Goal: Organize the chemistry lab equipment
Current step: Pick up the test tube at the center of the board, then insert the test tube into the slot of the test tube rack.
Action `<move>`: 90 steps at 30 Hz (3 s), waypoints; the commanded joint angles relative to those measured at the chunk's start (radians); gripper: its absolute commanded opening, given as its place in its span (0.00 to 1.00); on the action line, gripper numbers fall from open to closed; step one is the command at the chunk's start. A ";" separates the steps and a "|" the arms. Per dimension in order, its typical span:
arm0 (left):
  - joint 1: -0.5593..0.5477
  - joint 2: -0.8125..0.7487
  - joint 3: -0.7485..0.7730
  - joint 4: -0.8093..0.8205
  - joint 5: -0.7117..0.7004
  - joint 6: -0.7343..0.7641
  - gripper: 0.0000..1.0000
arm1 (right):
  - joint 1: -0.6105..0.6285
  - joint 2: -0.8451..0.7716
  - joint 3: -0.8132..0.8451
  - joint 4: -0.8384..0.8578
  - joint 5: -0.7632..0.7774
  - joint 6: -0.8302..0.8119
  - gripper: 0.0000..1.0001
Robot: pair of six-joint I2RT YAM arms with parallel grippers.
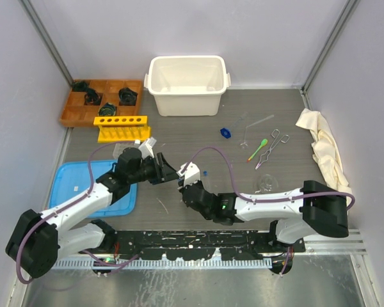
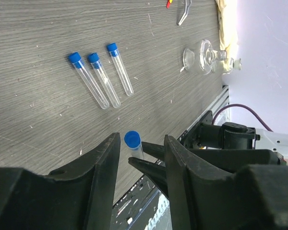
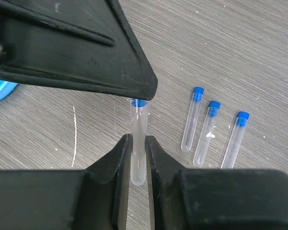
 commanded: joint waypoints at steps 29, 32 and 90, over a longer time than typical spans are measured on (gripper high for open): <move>-0.004 0.052 -0.007 0.073 -0.015 0.029 0.01 | 0.031 0.002 0.060 0.043 0.054 -0.015 0.22; -0.004 0.041 0.007 0.005 -0.098 0.088 0.00 | 0.035 -0.017 0.048 0.036 0.046 -0.009 0.33; 0.117 0.308 0.054 0.536 -1.000 0.659 0.00 | -0.072 -0.246 -0.186 0.060 -0.011 0.038 0.40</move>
